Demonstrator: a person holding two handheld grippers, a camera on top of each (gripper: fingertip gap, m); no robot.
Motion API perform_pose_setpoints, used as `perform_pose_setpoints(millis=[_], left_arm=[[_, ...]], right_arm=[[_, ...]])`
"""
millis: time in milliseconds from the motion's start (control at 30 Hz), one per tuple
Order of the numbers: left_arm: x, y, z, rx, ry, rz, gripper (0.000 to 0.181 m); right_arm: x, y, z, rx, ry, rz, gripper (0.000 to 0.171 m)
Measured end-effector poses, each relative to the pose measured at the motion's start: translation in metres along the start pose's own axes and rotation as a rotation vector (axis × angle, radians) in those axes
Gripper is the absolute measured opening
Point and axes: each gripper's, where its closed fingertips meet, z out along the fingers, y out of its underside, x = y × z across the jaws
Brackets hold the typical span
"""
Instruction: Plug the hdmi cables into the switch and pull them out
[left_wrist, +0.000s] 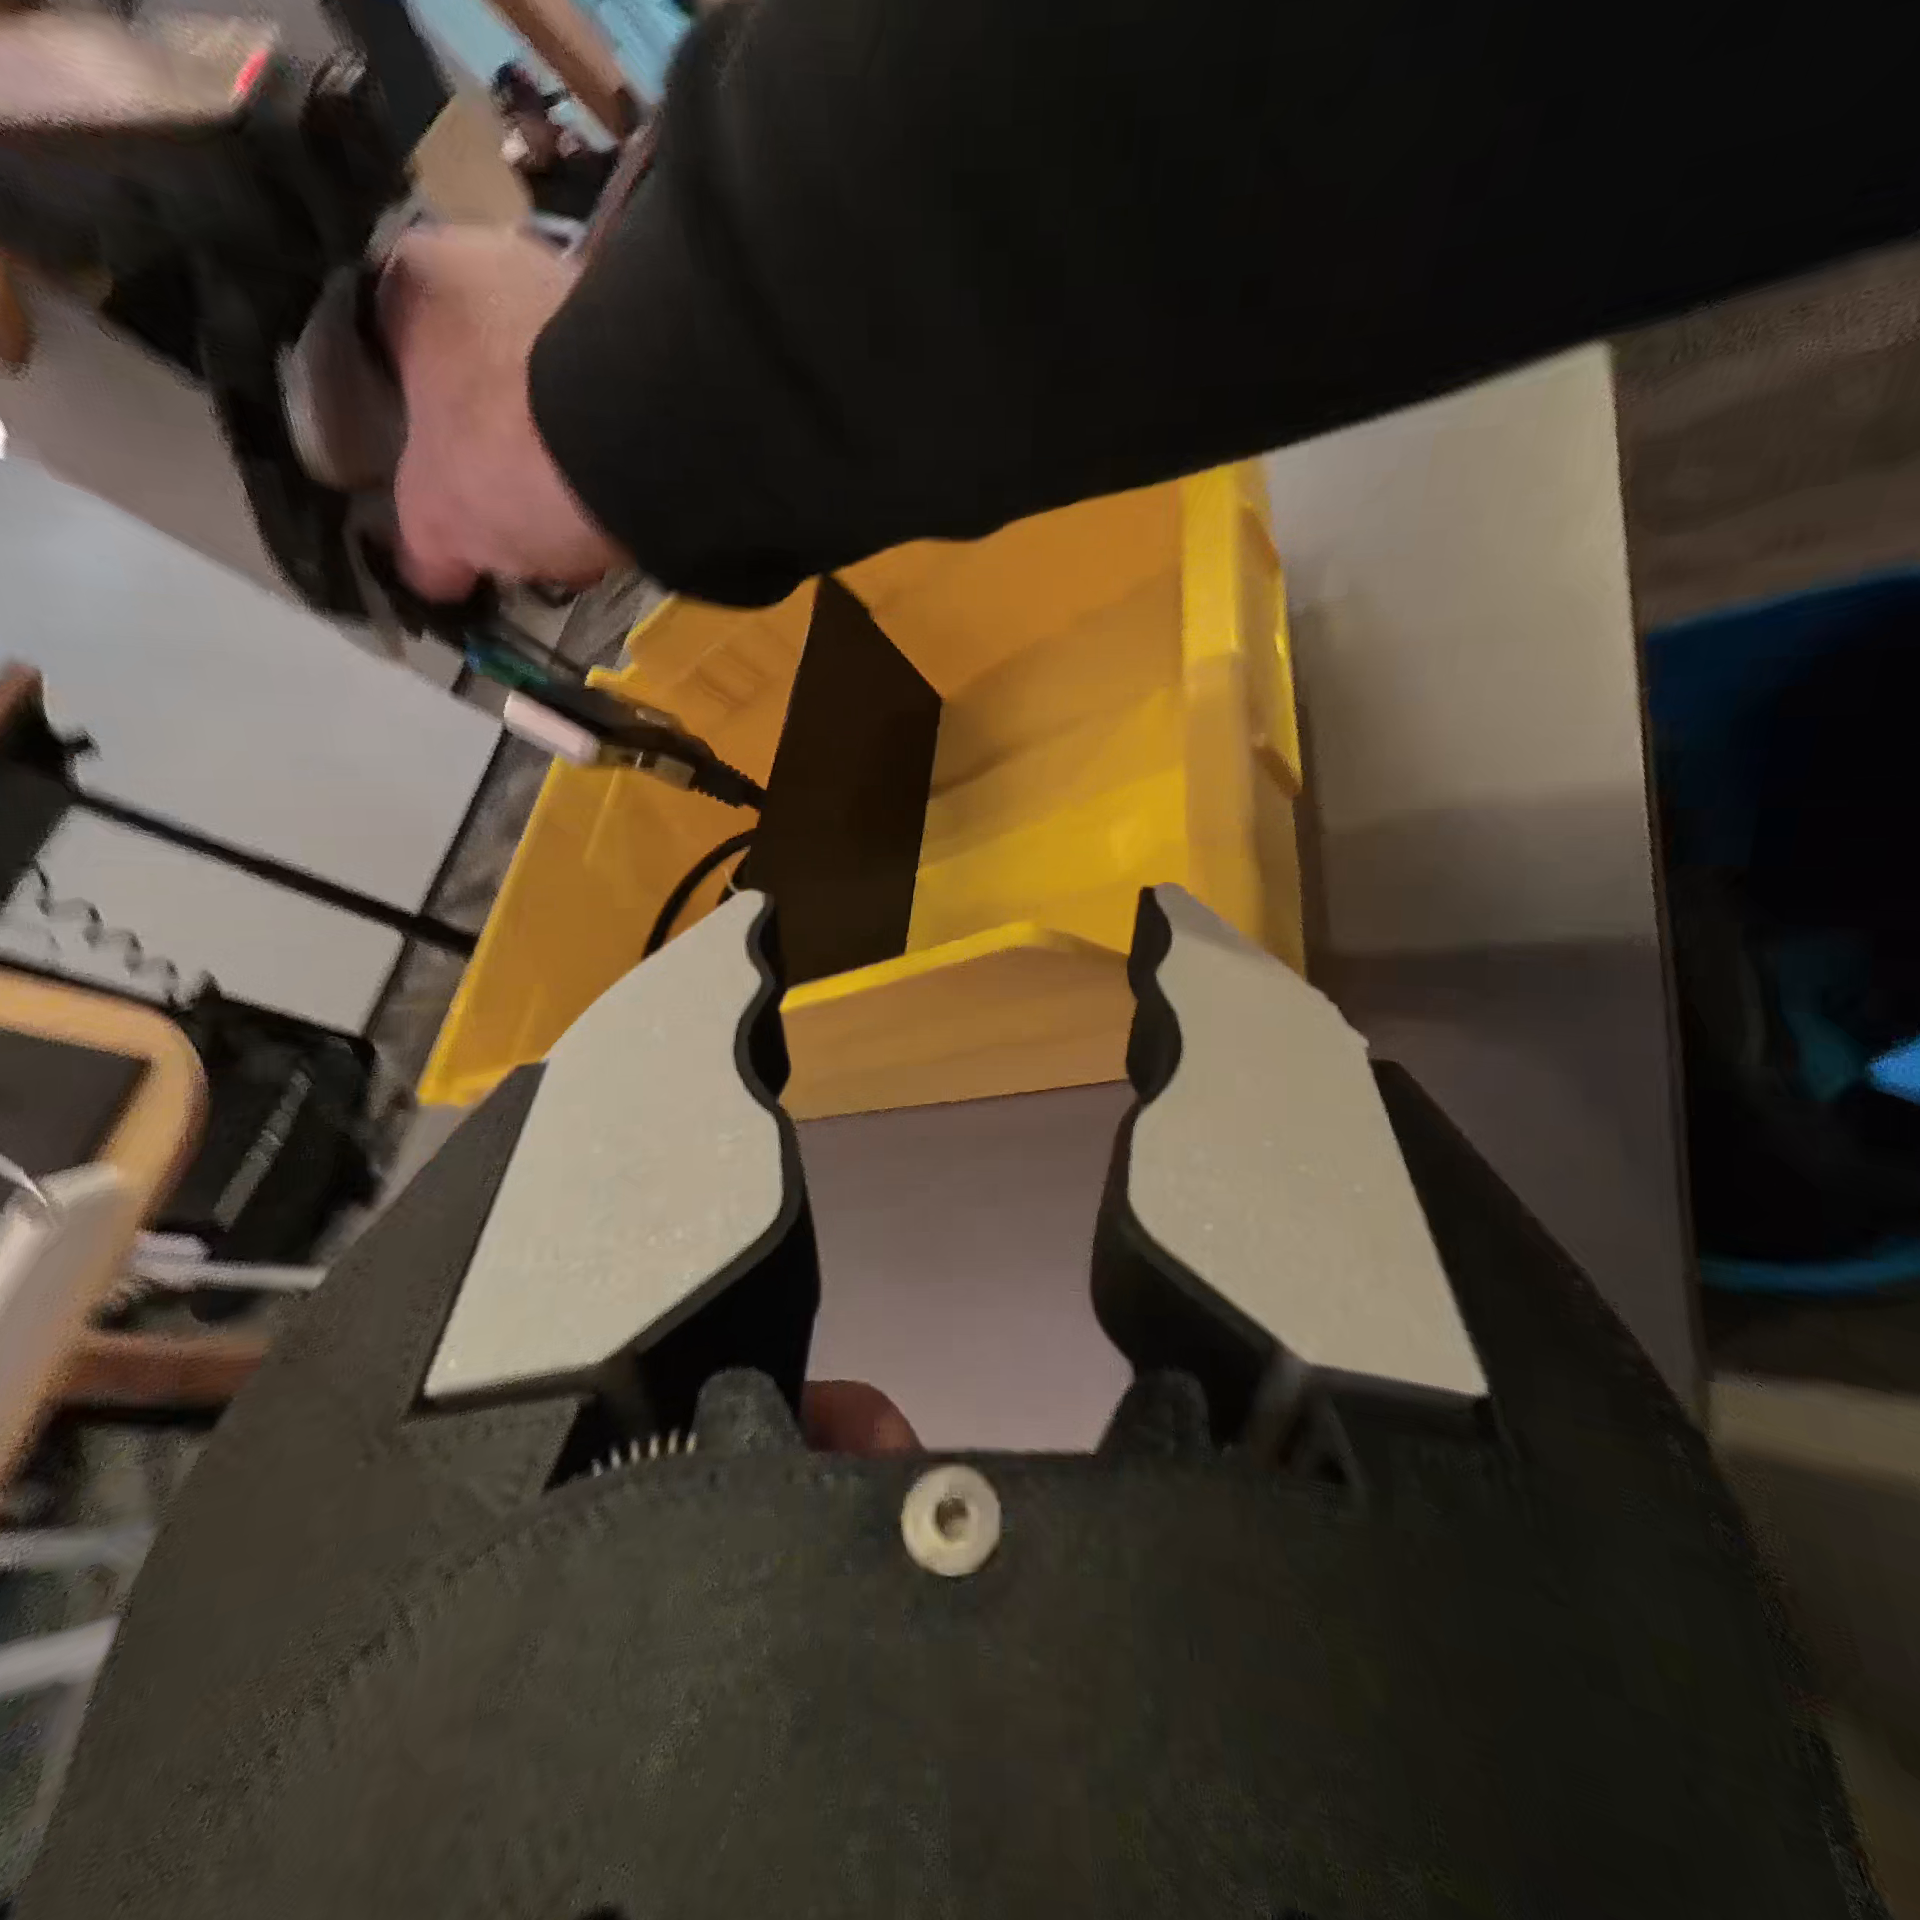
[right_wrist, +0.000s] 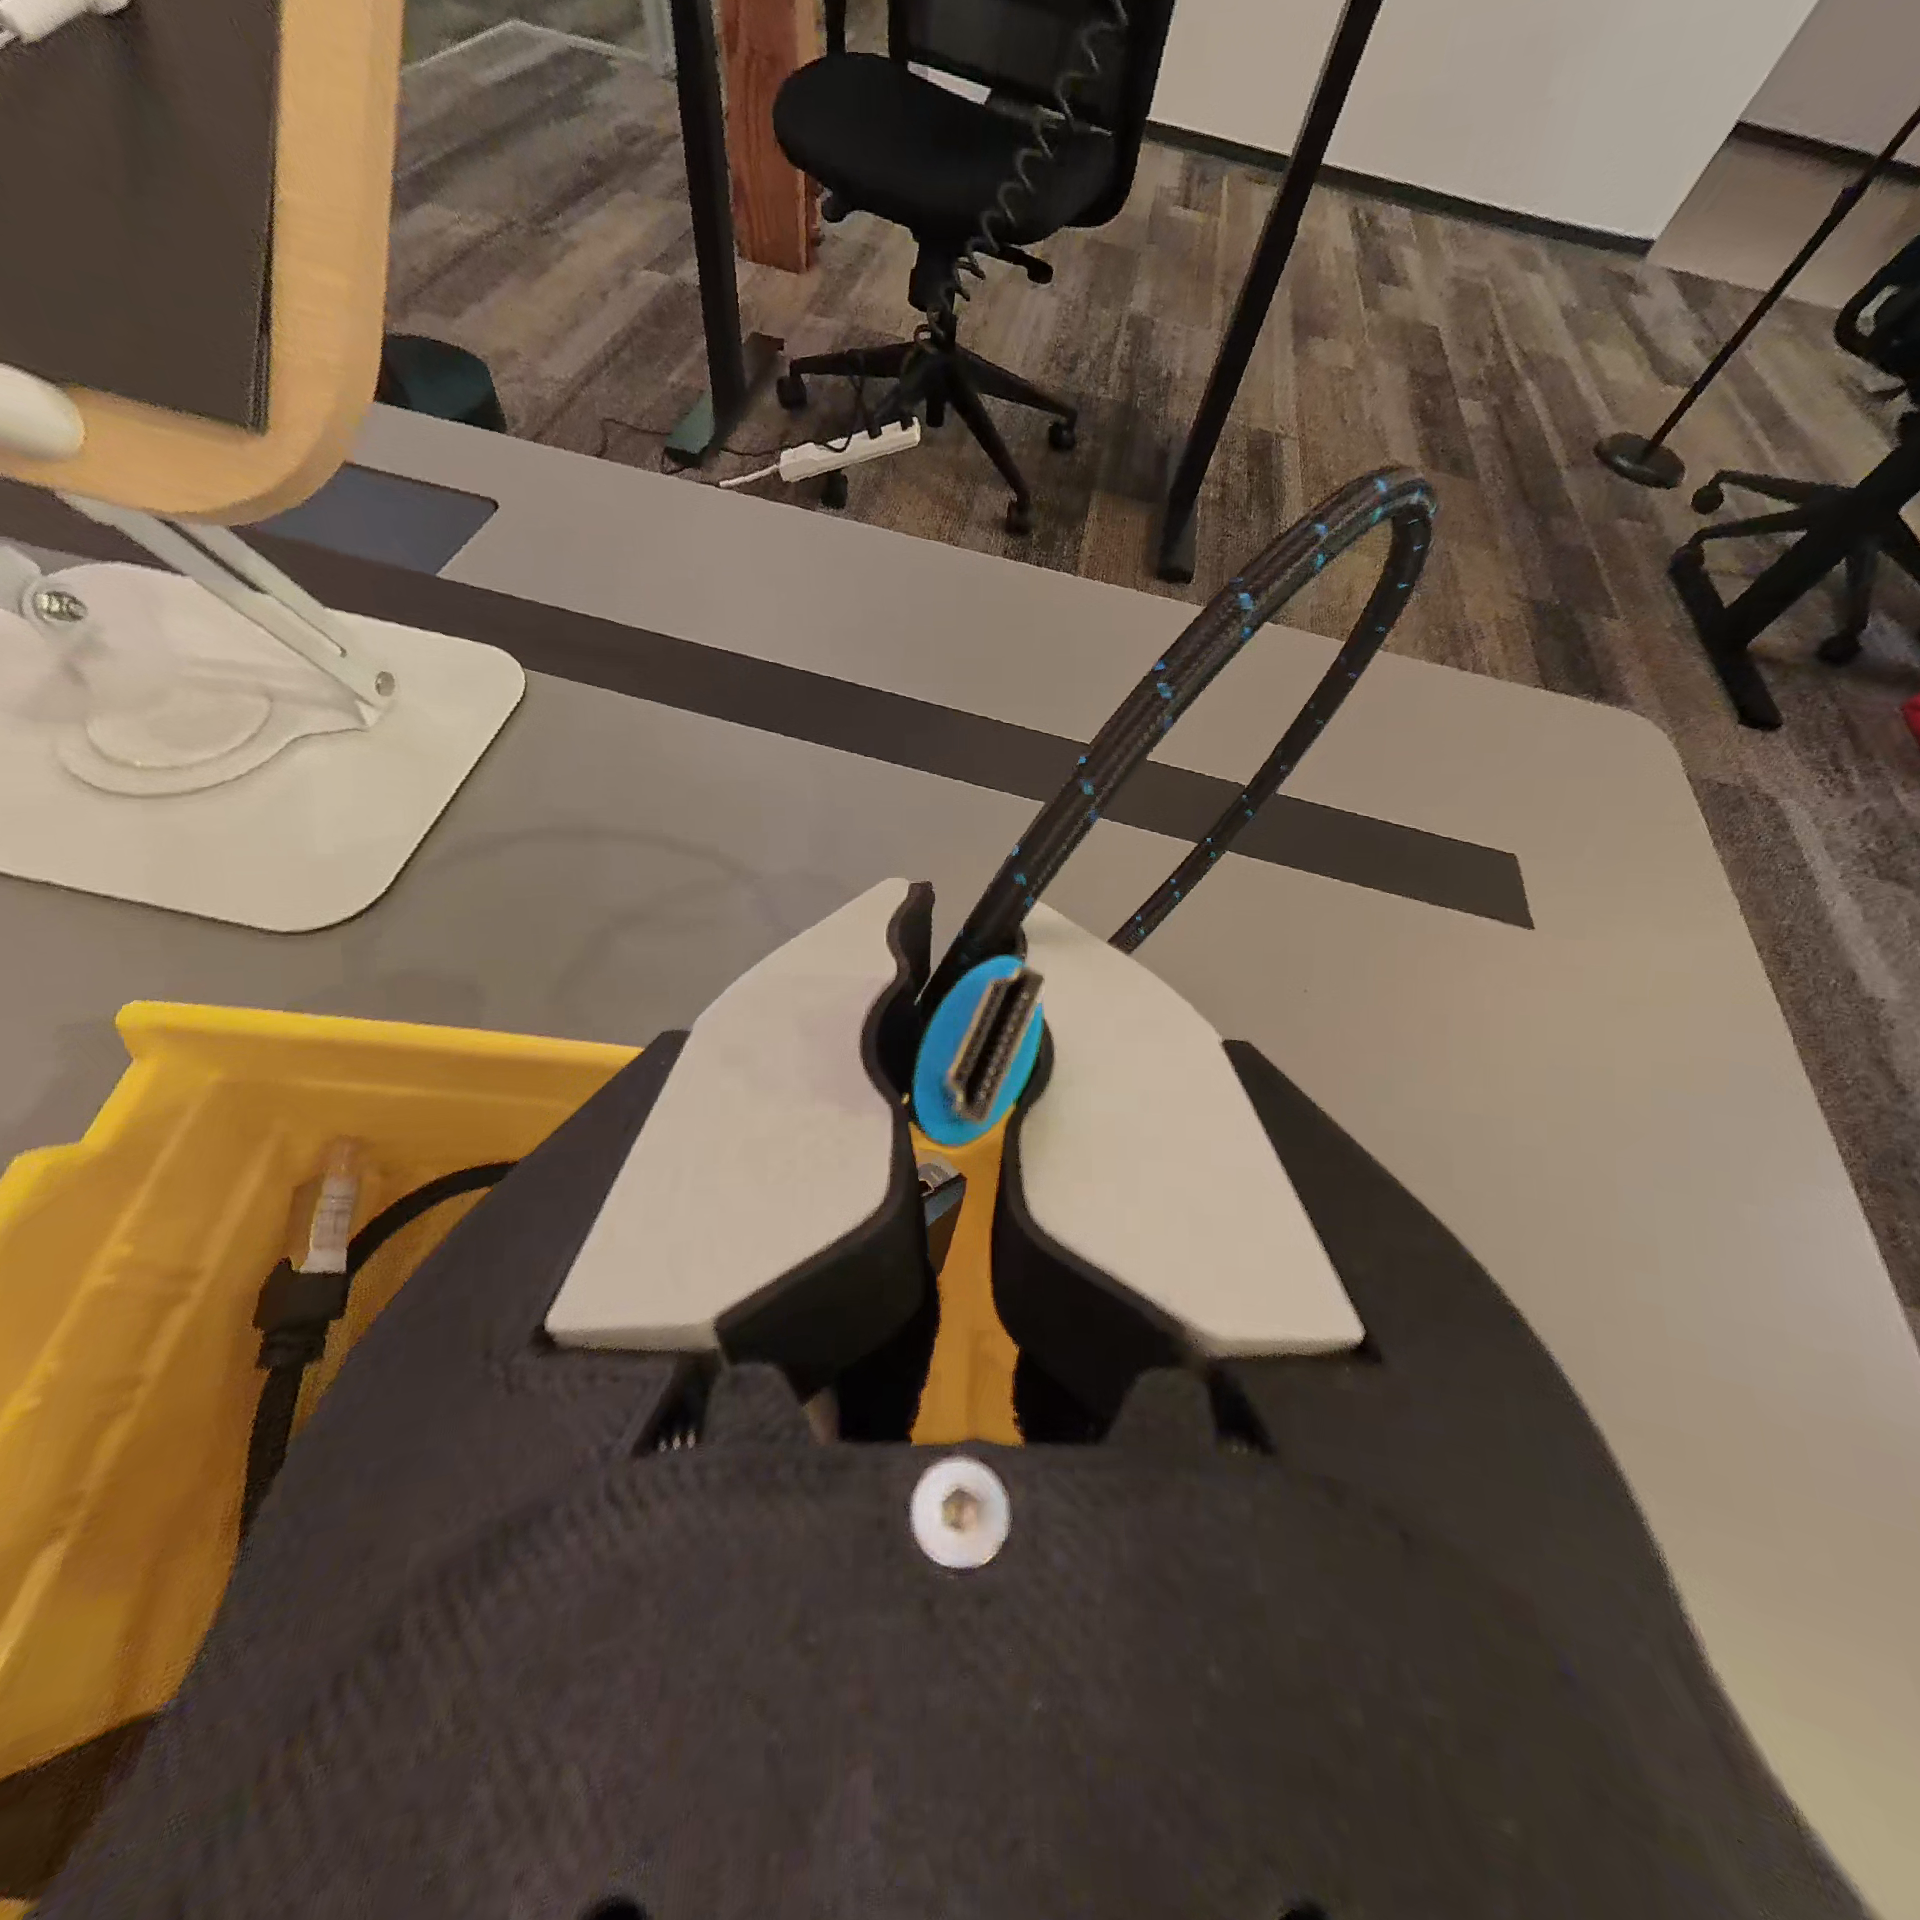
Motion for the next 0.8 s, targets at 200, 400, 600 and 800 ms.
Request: perform_pose_setpoints(millis=[200, 400, 600, 800], left_arm=[[-0.024, 0.032, -0.004, -0.082, -0.123, -0.308, 0.055], [-0.035, 0.043, -0.003, -0.08, -0.148, -0.402, 0.062], [-0.023, 0.071, 0.005, -0.177, -0.104, -0.549, 0.061], [-0.032, 0.075, -0.005, -0.146, -0.104, -0.564, 0.071]], right_arm=[[-0.011, -0.004, -0.028, 0.049, -0.062, -0.181, 0.009], [-0.076, 0.004, -0.066, 0.058, -0.144, -0.714, 0.008], [-0.134, 0.085, -0.037, -0.268, -0.367, -0.959, 0.007], [-0.124, 0.122, -0.013, -0.476, -0.453, -0.668, 0.008]])
